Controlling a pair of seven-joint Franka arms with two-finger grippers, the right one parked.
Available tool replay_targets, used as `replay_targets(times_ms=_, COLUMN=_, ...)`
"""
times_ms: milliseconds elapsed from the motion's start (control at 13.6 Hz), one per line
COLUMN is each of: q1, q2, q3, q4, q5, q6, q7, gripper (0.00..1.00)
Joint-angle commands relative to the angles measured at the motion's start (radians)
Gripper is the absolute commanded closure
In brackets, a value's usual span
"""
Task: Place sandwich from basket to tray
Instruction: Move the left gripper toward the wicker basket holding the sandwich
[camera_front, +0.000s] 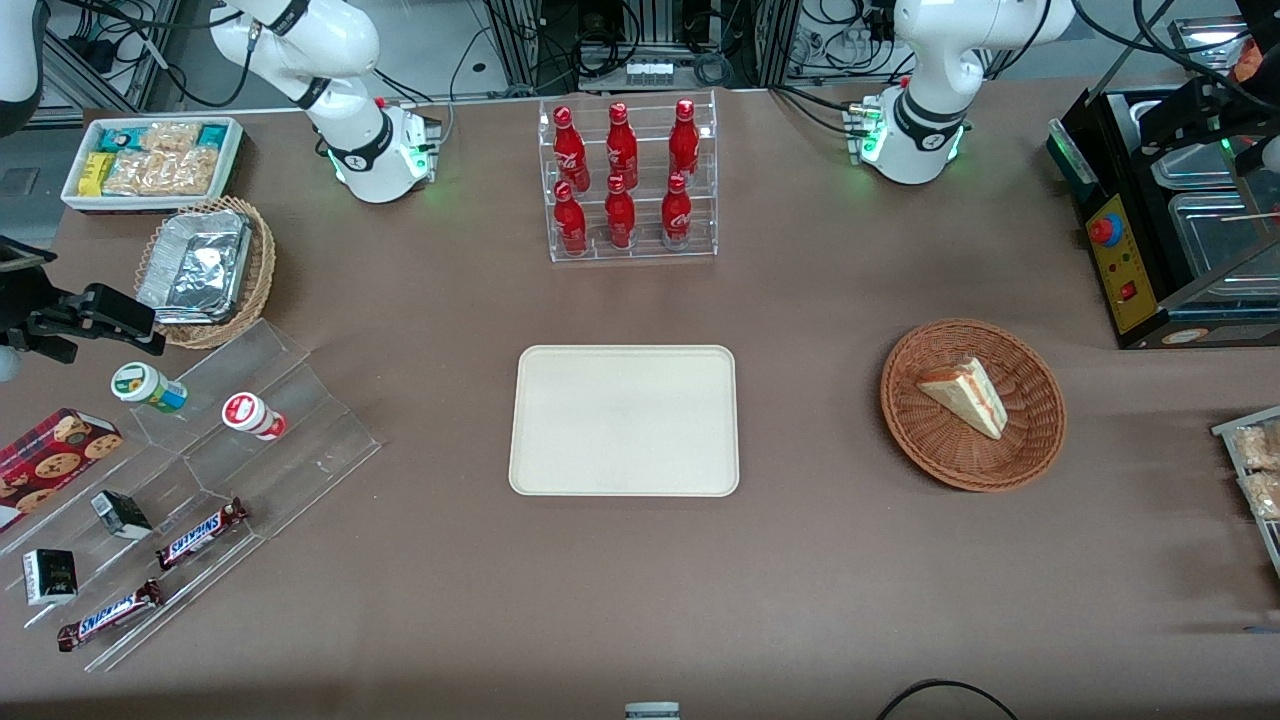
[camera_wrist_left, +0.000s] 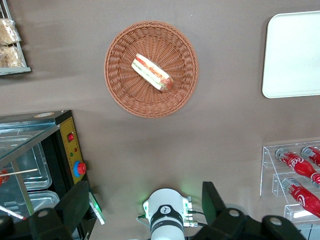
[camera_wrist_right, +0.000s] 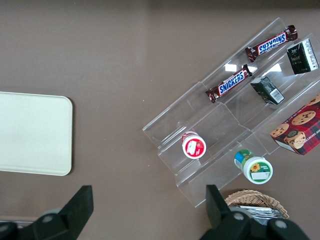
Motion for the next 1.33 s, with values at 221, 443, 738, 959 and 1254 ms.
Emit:
replay_targets(times_ms=221, q1=-0.006, q2=0.149, q3=0.002, q4=0.017, q5=0.019, q6=0.051, q7=-0.053, gripper=0.0)
replay_targets(times_ms=443, q1=-0.008, q2=0.183, q3=0.0, q4=-0.131, q5=0.038, q6=0.25, q7=-0.265, gripper=0.0)
replay_targets(times_ms=738, q1=0.021, q2=0.137, q3=0.011, q4=-0.381, q5=0.022, q6=0.455, q7=-0.458, gripper=0.0)
replay_targets(times_ms=959, q1=0.049, q2=0.082, q3=0.019, q4=-0.603, q5=0.016, q6=0.669, q7=-0.49, gripper=0.0)
replay_targets(times_ms=1254, q1=0.046, q2=0.094, q3=0.019, q4=-0.794, q5=0.016, q6=0.911, q7=-0.524, gripper=0.0)
